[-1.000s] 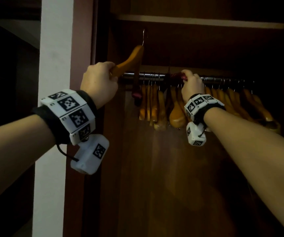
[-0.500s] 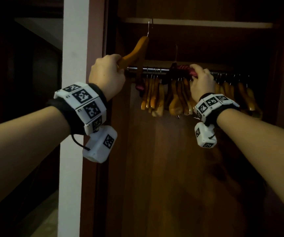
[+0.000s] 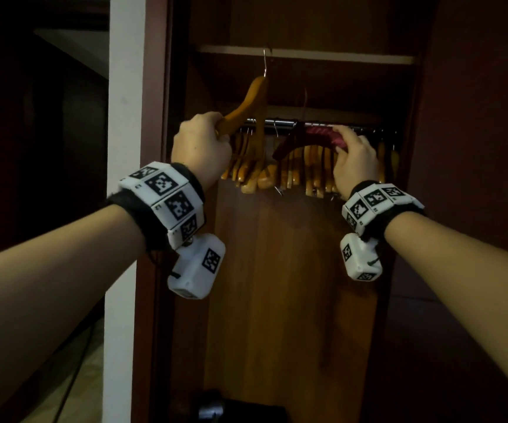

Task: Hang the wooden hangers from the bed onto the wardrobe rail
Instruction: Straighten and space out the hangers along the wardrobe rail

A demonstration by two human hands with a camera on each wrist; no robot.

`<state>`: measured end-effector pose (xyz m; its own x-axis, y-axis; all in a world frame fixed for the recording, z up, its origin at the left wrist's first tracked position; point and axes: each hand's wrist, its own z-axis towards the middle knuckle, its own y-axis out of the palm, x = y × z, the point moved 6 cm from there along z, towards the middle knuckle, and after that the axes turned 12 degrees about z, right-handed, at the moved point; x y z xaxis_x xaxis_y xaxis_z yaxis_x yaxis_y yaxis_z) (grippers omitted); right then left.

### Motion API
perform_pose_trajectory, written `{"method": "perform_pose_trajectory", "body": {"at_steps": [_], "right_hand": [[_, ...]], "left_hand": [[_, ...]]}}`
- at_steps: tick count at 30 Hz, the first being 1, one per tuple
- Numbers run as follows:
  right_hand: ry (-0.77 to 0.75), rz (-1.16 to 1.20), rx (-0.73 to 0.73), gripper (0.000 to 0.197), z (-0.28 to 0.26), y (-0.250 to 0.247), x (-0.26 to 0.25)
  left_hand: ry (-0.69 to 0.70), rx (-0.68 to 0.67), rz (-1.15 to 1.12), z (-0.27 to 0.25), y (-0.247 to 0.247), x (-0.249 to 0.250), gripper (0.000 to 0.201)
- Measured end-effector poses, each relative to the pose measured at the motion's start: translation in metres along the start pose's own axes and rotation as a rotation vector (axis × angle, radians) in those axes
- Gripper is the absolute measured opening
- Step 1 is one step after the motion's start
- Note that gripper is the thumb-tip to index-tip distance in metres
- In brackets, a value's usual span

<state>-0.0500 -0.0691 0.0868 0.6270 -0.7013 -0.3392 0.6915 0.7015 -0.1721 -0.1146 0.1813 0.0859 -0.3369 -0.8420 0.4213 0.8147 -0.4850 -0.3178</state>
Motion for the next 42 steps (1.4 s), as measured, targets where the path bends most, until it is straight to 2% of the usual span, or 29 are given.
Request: {"method": "perform_pose_trajectory", "body": {"at_steps": [5, 11, 18, 25, 31, 39, 42], "right_hand": [[0.005, -0.011, 0.013, 0.044, -0.002, -0.033, 0.000], [-0.003, -0.014, 0.012, 0.043, -0.003, -0.041, 0.005], [-0.029, -0.040, 0.047, 0.043, 0.011, -0.019, 0.006], [-0.051, -0.032, 0.101, 0.043, 0.037, 0.019, 0.014], [-0.061, -0.035, 0.132, 0.042, 0.051, 0.038, 0.027], [-0.082, -0.069, 0.135, 0.040, 0.060, 0.046, 0.046], [-0.088, -0.104, 0.117, 0.040, 0.063, 0.051, 0.046]], "left_hand": [[0.002, -0.065, -0.011, -0.007, 0.013, 0.018, 0.033], [-0.054, -0.126, 0.017, 0.003, 0.040, 0.011, 0.029], [-0.077, -0.177, 0.030, 0.030, 0.099, -0.017, 0.030], [-0.062, -0.212, 0.034, 0.085, 0.163, -0.044, 0.030], [-0.037, -0.278, 0.012, 0.131, 0.211, -0.049, 0.022], [-0.087, -0.278, -0.009, 0.164, 0.246, -0.052, 0.015], [-0.144, -0.253, 0.027, 0.176, 0.242, -0.055, 0.025]]}}
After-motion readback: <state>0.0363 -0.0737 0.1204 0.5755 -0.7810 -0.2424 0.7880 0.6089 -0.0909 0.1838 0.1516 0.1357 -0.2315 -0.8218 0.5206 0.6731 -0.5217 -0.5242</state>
